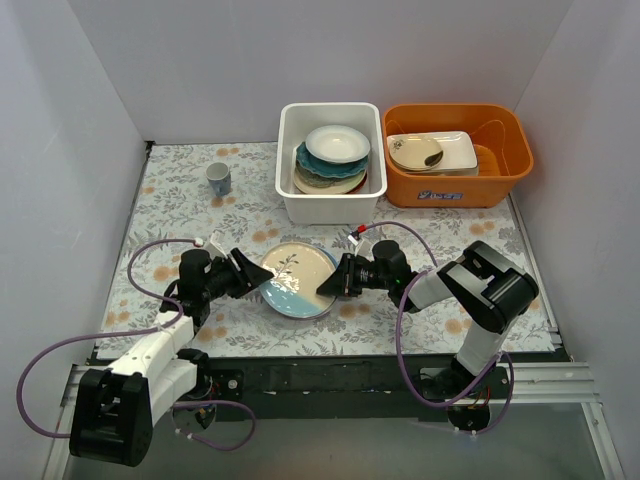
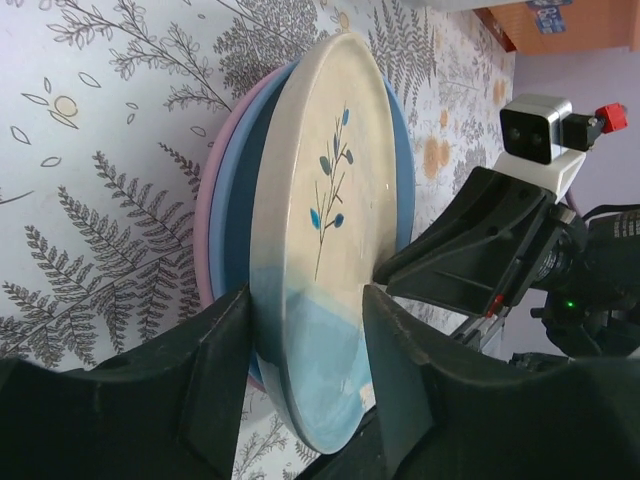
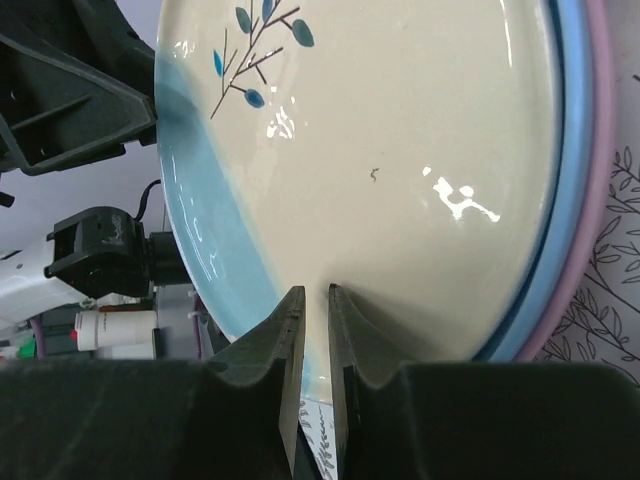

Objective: Place the plates into the plastic bin on the countertop
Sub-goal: Pick up the plate at the center of the board.

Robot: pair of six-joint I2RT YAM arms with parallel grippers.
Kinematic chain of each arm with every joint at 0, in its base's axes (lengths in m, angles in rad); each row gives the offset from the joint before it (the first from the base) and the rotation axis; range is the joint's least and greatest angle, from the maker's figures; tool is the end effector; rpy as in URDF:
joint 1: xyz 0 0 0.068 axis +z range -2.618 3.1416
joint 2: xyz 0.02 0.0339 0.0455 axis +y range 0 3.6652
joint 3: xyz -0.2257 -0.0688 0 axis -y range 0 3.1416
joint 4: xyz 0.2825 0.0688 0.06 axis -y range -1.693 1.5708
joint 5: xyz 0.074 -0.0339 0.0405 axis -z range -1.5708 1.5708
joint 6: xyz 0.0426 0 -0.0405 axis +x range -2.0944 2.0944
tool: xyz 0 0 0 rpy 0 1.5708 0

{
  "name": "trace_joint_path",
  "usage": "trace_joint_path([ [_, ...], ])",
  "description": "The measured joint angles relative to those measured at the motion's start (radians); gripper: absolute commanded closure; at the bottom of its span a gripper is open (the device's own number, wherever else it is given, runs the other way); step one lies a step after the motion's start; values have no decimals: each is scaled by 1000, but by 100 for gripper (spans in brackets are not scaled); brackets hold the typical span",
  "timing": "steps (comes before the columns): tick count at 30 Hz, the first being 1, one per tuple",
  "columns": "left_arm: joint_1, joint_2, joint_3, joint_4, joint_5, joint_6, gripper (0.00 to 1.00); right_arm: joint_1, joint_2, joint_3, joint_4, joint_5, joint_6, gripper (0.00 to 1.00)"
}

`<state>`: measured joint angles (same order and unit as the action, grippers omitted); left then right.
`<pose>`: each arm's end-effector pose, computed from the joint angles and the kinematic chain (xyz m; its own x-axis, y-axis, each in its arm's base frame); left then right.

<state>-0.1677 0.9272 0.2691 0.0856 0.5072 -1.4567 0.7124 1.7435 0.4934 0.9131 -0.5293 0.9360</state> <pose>0.2315 -0.0602 0.1085 -0.6057 -0.7782 0.1657 -0.4682 0.1802 -0.8650 0.2200 0.2185 0.0500 -0.8931 0.1470 -0.4252 -0.3470 0.3767 0.8589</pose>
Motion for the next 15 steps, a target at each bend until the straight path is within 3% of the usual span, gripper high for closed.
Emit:
trace_joint_path([
  [6,0,8,-1,25,28,12,71,-4,14,0,29,-13,8,77],
  [12,-2,52,-4,61,55,19,100,-5,18,0,39,-21,11,77],
  [15,-7,77,-17,77,55,21,100,-5,19,0,40,-27,12,76],
])
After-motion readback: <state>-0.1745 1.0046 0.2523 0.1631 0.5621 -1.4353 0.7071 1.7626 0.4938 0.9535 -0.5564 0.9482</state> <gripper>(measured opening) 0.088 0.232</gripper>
